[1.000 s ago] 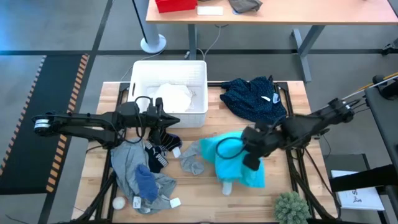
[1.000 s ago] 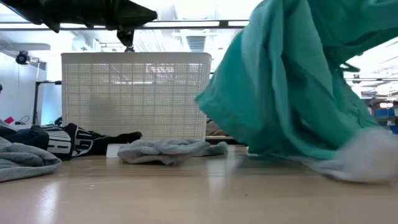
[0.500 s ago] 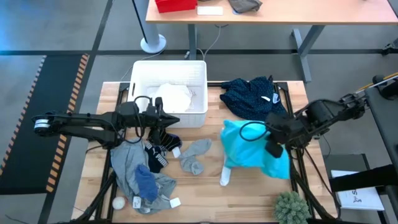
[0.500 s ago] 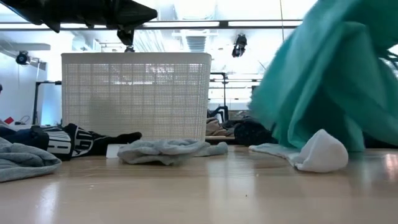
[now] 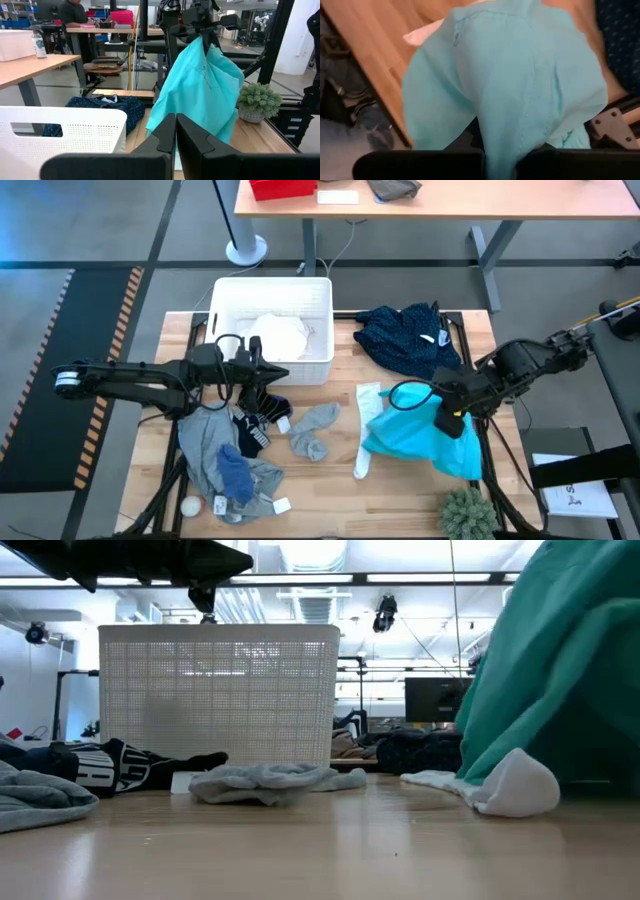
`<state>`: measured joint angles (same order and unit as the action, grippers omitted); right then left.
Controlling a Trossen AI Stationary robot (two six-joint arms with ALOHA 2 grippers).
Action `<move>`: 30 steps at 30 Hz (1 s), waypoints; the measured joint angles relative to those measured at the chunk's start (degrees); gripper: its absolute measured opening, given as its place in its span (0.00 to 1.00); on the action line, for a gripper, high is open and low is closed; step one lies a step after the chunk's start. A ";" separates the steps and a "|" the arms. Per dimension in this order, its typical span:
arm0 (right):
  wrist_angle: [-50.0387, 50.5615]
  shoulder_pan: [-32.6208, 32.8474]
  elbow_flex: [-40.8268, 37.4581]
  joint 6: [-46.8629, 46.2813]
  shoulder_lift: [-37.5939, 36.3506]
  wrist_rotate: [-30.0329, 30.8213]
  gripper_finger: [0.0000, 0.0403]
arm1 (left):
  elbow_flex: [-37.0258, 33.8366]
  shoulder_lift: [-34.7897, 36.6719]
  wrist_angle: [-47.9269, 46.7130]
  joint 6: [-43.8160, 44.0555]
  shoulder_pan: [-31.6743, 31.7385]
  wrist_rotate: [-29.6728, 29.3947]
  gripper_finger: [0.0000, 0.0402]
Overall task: Sort clothes
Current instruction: Move the light blue shorts to the top right of the table
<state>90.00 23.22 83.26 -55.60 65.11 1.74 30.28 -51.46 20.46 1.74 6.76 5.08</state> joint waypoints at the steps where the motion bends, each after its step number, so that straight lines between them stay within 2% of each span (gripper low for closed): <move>1: -0.01 0.00 0.00 0.18 0.28 0.50 0.00 | 0.00 0.00 -0.06 0.00 0.02 0.00 0.00; 7: -0.02 -0.44 0.00 2.76 2.79 6.07 0.00 | 0.00 0.00 -0.45 0.02 0.00 0.02 0.00; 16: -0.02 -6.76 0.00 4.23 3.97 28.12 0.00 | 0.00 0.00 -0.46 0.06 0.00 0.04 0.00; 19: -0.06 -9.72 -0.02 5.83 3.32 33.34 0.00 | 0.00 0.00 -0.47 0.21 0.02 0.04 0.00; 23: 0.02 -13.75 0.04 8.10 2.13 37.62 0.00 | 0.00 0.00 -0.46 0.26 0.01 0.04 0.00; 30: 0.02 -22.65 0.07 11.80 1.20 38.39 0.00 | 0.00 0.00 -0.41 0.27 0.02 0.04 0.00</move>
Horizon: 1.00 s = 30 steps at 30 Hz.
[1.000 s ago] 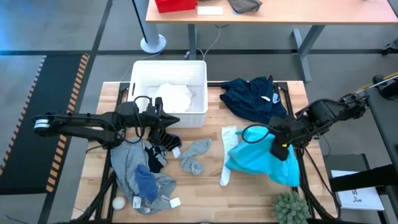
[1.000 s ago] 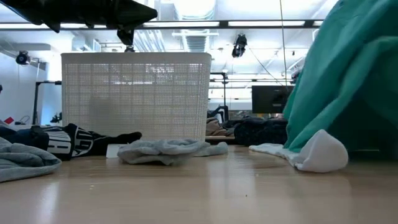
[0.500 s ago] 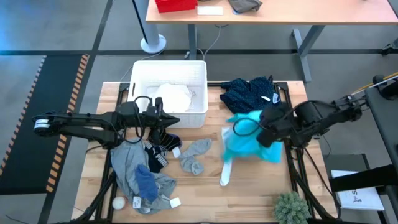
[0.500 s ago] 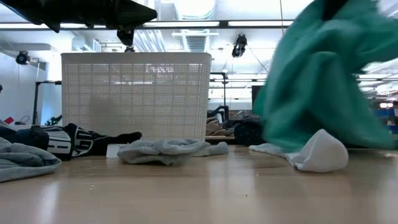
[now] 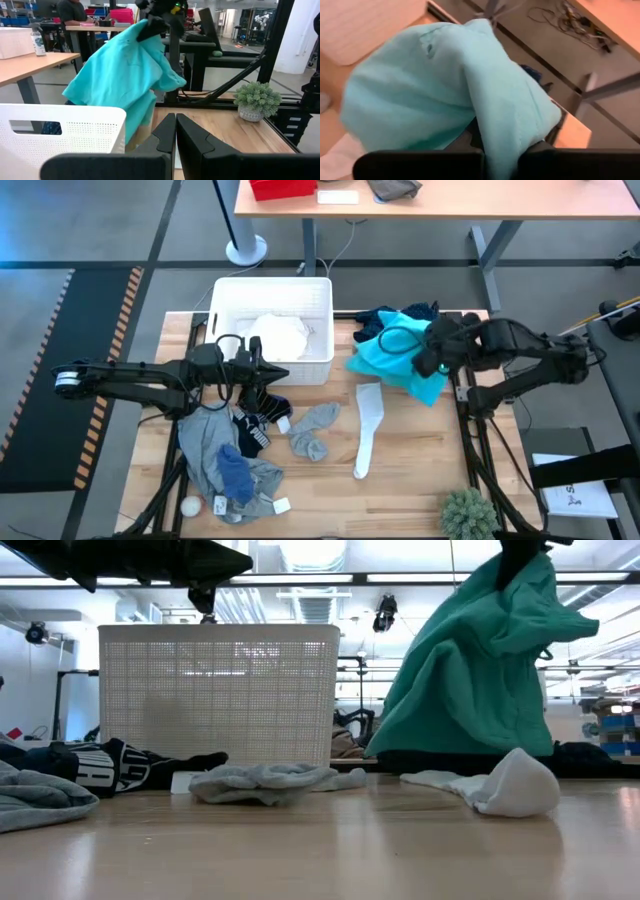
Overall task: Sort clothes
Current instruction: Move the light blue shorts to the top right of the table
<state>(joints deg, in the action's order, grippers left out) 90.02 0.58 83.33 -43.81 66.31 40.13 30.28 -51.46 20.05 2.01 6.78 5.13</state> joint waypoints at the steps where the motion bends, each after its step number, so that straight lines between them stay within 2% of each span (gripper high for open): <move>1: 0.00 -1.63 -0.02 0.77 -0.01 0.00 0.00 | 0.00 0.00 -0.02 0.01 -0.02 0.00 0.00; 7: -0.06 -12.09 -0.95 5.59 1.09 0.07 0.00 | 0.00 0.00 0.00 0.01 0.00 0.00 0.00; 12: -2.79 -19.80 -4.77 10.55 2.20 -1.32 0.00 | 0.00 0.00 0.00 0.01 -0.01 0.00 0.00; 20: -19.63 -29.75 -14.59 19.16 2.24 -9.99 0.00 | 0.00 0.00 -0.31 -0.01 -0.02 0.00 0.00; 30: -38.27 -36.52 -28.50 21.32 2.26 -17.37 0.00 | 0.00 0.00 -0.40 -0.01 -0.01 0.00 0.00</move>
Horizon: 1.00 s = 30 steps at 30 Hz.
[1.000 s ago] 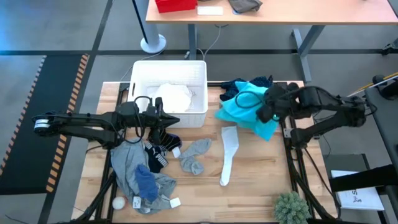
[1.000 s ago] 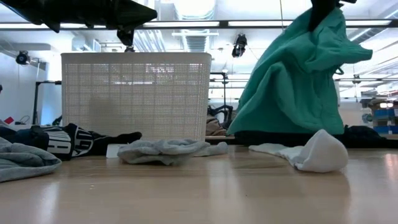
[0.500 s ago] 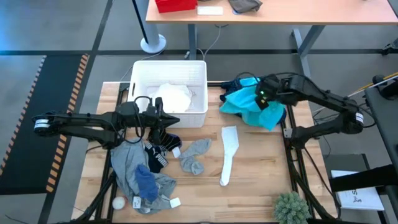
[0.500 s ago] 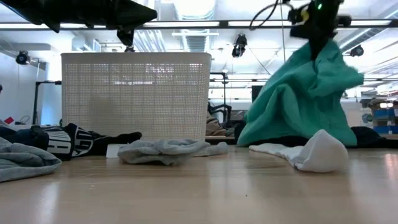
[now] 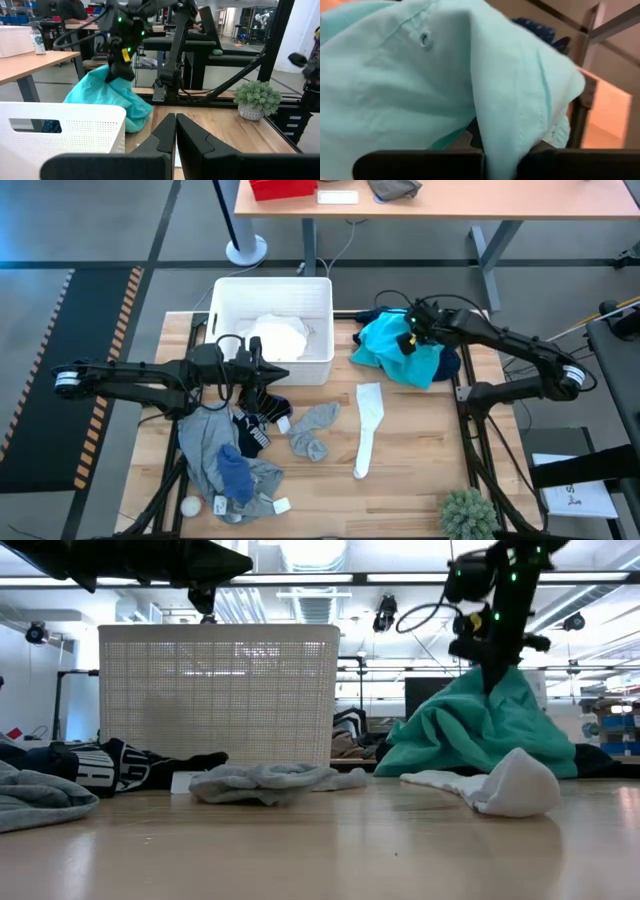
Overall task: Sort clothes
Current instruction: Move the light blue shorts to the top right of the table
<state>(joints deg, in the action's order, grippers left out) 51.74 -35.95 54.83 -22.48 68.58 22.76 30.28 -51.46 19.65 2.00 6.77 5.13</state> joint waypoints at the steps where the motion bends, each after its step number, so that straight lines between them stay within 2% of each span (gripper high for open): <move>1: -1.49 -0.35 -1.27 0.02 0.00 -0.62 0.00 | 0.00 0.00 0.01 0.00 0.02 0.00 0.00; 12: -10.79 -3.47 -11.01 -1.50 -0.01 -0.76 0.00 | 0.00 0.00 0.01 0.00 0.02 -0.01 0.00; 19: -13.63 -5.43 -14.34 -1.99 -0.02 -2.11 0.01 | 0.00 0.00 0.01 0.00 0.01 -0.02 0.00; 24: -12.62 -5.53 -14.71 -3.21 -0.02 -2.43 0.09 | 0.00 0.00 0.03 0.01 0.01 -0.02 0.00; 30: -11.67 -5.53 -14.71 -4.63 -0.75 -1.79 0.25 | 0.00 0.00 0.04 0.00 0.01 -0.02 0.00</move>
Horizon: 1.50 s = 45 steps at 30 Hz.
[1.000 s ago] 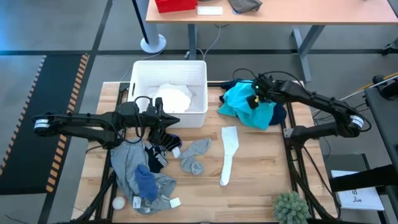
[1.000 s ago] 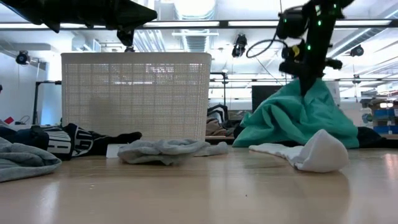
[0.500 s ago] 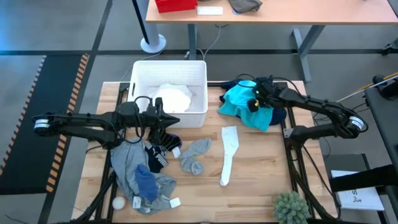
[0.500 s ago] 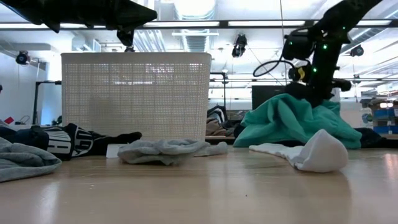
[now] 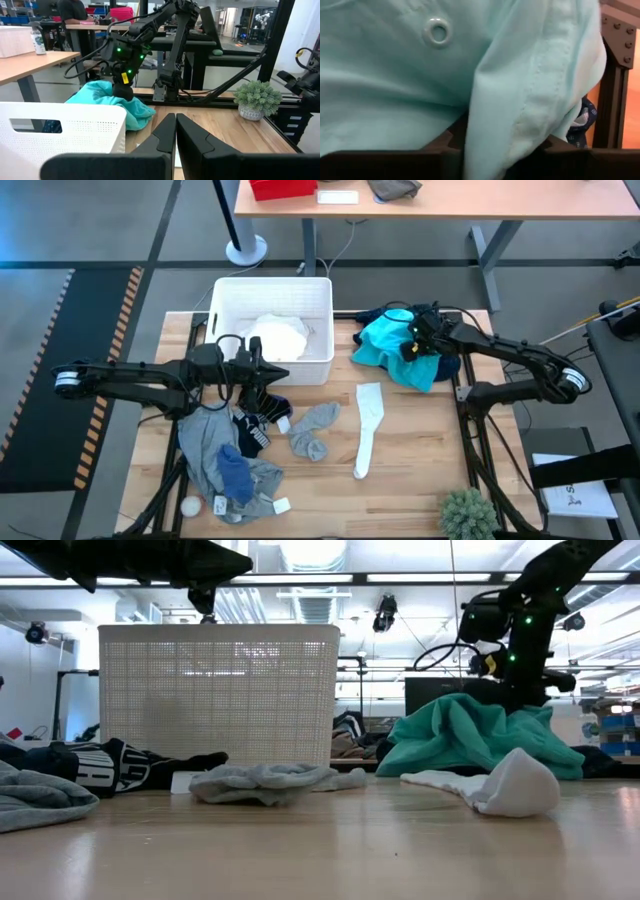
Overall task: Sort clothes
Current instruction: Move the light blue shorts to the top right of the table, then put the white sock into the white bin
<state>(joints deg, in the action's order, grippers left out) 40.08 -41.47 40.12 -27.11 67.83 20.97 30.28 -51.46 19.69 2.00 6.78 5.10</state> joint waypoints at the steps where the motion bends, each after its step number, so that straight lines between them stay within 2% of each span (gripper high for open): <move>1: 0.55 0.00 0.27 -0.02 -0.39 0.00 0.28 | 0.00 0.00 0.00 0.00 0.01 -0.02 0.00; 5: 3.34 0.02 2.64 0.00 -2.69 -0.13 0.40 | 0.00 0.00 0.19 0.02 -0.01 -0.02 0.00; 8: 9.12 0.02 5.83 0.00 -3.86 -0.71 0.48 | 0.00 0.00 1.21 0.13 0.01 -0.02 0.00; 13: 19.54 0.02 14.24 0.12 -4.13 -0.54 0.60 | 0.00 0.02 2.03 0.02 0.07 -0.27 0.00; 17: 23.69 0.07 21.57 0.11 -4.13 -0.77 0.67 | 0.00 0.02 2.32 0.11 0.14 -2.75 0.00; 23: 23.30 2.20 27.32 1.53 -4.26 -8.94 0.71 | 0.00 0.02 2.30 1.51 0.16 -3.07 0.00; 29: 19.11 10.35 23.04 -0.89 -4.26 -13.51 0.70 | 0.02 0.02 2.26 1.19 0.16 -3.08 0.00; 35: 7.87 23.40 16.13 -8.29 -4.16 -18.41 0.66 | 0.00 0.02 2.18 0.61 0.16 -3.06 0.00; 40: 0.42 34.91 14.58 -12.24 -2.82 -17.83 0.62 | 0.00 0.02 2.15 0.63 0.16 -3.04 0.00; 45: -0.39 43.19 14.79 -12.81 0.75 -13.64 0.58 | 0.00 0.02 2.07 0.62 0.16 -3.02 0.00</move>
<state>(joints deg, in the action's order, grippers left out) 39.68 1.72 54.91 -39.92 68.58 7.33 30.28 -51.44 21.77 2.62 6.94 2.09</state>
